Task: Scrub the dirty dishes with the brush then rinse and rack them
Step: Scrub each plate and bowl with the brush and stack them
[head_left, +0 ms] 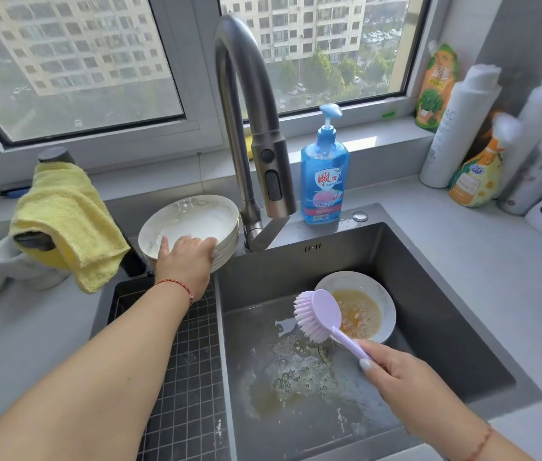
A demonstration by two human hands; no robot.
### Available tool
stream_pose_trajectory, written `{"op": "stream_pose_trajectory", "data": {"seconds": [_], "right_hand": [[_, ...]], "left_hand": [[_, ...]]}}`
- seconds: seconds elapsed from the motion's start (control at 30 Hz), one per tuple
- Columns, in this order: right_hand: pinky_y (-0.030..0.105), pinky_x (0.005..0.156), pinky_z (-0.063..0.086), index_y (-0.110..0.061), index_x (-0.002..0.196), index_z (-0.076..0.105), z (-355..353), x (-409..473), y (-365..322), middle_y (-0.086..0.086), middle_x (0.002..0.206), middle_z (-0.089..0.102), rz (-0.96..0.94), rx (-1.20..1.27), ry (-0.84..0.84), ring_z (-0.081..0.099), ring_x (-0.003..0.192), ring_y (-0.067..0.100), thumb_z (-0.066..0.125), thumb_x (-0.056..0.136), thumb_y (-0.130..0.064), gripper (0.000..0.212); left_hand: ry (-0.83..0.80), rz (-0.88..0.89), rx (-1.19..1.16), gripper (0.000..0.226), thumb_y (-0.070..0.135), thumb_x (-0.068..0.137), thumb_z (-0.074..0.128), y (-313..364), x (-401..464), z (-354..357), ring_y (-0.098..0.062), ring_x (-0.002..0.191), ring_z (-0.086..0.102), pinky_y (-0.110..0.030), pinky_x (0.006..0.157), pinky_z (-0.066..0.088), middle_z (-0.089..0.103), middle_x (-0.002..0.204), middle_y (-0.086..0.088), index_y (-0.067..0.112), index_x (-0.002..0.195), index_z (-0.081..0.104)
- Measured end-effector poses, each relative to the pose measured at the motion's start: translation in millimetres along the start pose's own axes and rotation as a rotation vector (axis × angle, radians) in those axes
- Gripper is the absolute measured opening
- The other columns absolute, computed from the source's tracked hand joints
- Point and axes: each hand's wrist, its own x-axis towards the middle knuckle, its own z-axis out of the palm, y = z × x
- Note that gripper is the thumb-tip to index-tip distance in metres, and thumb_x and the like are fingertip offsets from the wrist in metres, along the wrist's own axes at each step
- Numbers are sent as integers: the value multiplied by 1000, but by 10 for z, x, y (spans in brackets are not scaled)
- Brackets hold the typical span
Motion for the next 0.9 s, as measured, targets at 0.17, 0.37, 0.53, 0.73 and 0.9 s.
{"op": "stream_pose_trajectory", "data": {"seconds": [0.17, 0.37, 0.53, 0.73, 0.9], "right_hand": [[19, 49, 30, -57, 110, 53, -91, -62, 103, -16, 52, 43, 22, 27, 6, 38, 47, 2, 42, 99, -28, 33], [20, 48, 33, -59, 116, 50, -228, -71, 277, -17, 49, 45, 67, 44, 13, 38, 44, 3, 40, 100, -29, 37], [23, 50, 33, -53, 110, 57, -323, -17, 428, -13, 50, 41, 80, 49, 16, 35, 46, 5, 41, 99, -29, 31], [26, 55, 31, -43, 108, 60, -408, 114, 607, -9, 62, 45, 79, 25, 9, 34, 52, 6, 42, 98, -27, 26], [26, 54, 30, -39, 106, 61, -457, 241, 733, -11, 58, 39, 83, 26, 0, 33, 51, 5, 42, 98, -27, 24]], "left_hand": [[-19, -41, -14, 28, 36, 103, 32, 25, 9, 79, -25, 123, 46, -57, 118, 16, 60, 115, -1, 27, 122, 51], [216, -86, -54, 51, 35, 97, 53, 210, -66, 271, -36, 134, 34, -55, 119, 13, 45, 140, -17, 8, 138, 41], [625, 123, -177, 31, 21, 84, 52, 585, -273, 552, -37, 91, 49, -44, 89, 39, 57, 99, -20, 2, 108, 50], [287, 127, -296, 23, -3, 58, 72, 1171, -517, 879, -32, 70, 53, -39, 61, 46, 58, 73, -8, 9, 72, 58], [-404, -277, -585, 26, 5, 88, 44, 1710, -564, 1187, -29, 109, 56, -32, 86, 45, 62, 111, -7, 12, 104, 64]]}}
